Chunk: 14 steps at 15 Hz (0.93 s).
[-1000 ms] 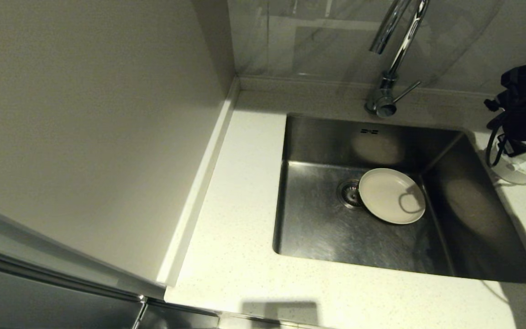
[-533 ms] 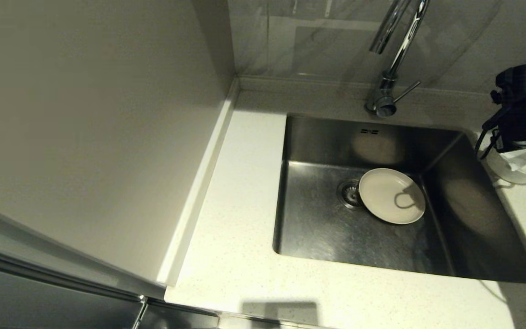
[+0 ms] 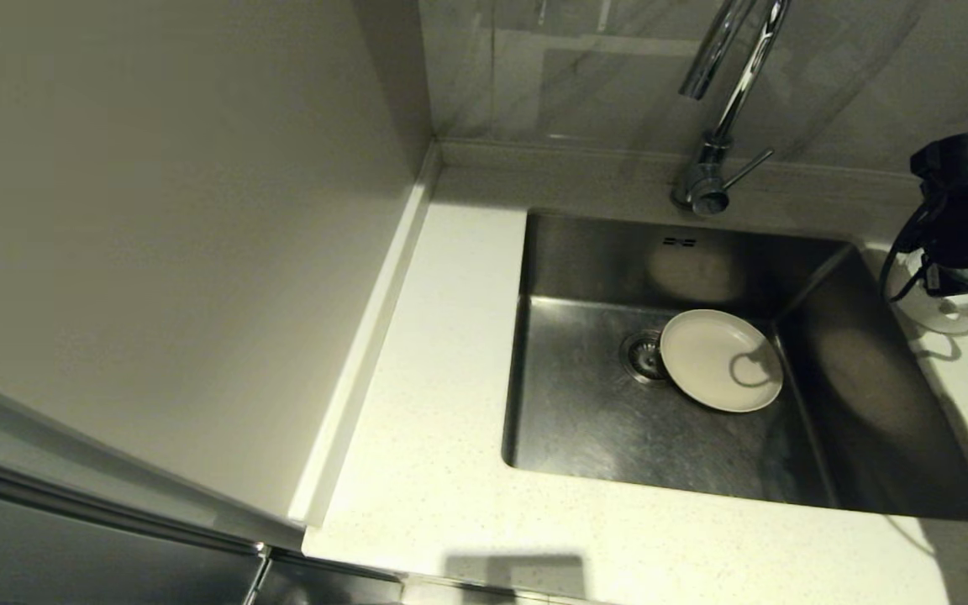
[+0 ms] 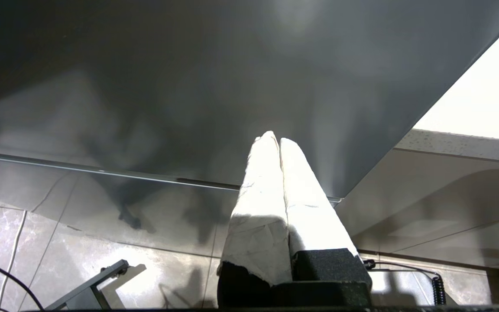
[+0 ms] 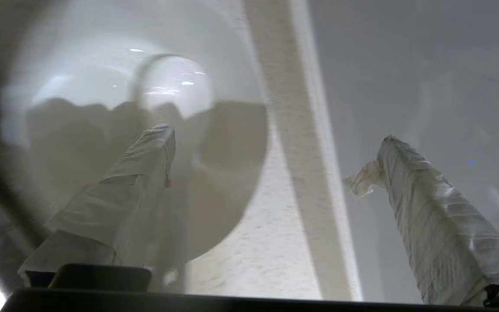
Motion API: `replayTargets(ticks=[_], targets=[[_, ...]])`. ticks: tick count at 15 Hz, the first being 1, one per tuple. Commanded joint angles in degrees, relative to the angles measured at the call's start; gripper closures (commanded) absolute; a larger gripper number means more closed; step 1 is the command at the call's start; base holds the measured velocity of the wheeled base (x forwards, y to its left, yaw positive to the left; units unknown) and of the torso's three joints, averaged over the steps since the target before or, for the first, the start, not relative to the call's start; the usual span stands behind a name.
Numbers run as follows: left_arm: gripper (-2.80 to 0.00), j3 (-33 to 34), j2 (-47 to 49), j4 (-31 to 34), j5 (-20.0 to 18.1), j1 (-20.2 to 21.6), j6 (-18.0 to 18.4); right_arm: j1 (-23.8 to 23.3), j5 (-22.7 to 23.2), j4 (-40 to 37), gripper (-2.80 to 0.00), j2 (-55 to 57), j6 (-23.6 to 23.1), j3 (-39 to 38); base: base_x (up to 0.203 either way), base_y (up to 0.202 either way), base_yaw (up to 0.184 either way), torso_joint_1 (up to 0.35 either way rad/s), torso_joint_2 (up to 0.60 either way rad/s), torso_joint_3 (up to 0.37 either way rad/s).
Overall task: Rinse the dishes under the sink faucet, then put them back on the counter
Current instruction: Place the spoon on the plate
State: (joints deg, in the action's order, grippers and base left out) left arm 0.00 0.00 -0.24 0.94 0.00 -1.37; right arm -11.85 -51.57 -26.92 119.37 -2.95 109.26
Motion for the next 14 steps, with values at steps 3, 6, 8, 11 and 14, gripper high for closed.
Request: replayTargets(ticks=[3, 6, 8, 11, 14], targets=[[0.0, 0.0, -0.18, -0.02, 0.03, 0.0, -0.04, -1.23, -0.55, 0.0, -2.8, 1.01, -3.21, 0.16, 0.0, 0.0, 0.0, 0.0, 0.0, 0.0], [0.0, 0.0, -0.18, -0.02, 0.03, 0.0, -0.04, -1.15, -0.45, 0.21, -2.8, 1.66, -3.9, 0.86, 0.0, 0.0, 0.0, 0.0, 0.0, 0.0], [0.0, 0.0, -0.18, -0.02, 0.03, 0.0, -0.04, -1.07, -0.38, 0.63, -2.8, 2.01, -3.9, 0.95, 0.0, 0.0, 0.0, 0.0, 0.0, 0.0], [0.0, 0.0, -0.18, -0.02, 0.03, 0.0, -0.04, -1.07, -0.38, 0.64, -2.8, 2.36, -3.91, 0.95, 0.0, 0.0, 0.0, 0.0, 0.0, 0.0], [0.0, 0.0, -0.18, -0.02, 0.03, 0.0, -0.04, -1.16, -0.82, 1.16, -2.8, 2.8, -4.46, 1.16, 0.0, 0.0, 0.0, 0.0, 0.0, 0.0]])
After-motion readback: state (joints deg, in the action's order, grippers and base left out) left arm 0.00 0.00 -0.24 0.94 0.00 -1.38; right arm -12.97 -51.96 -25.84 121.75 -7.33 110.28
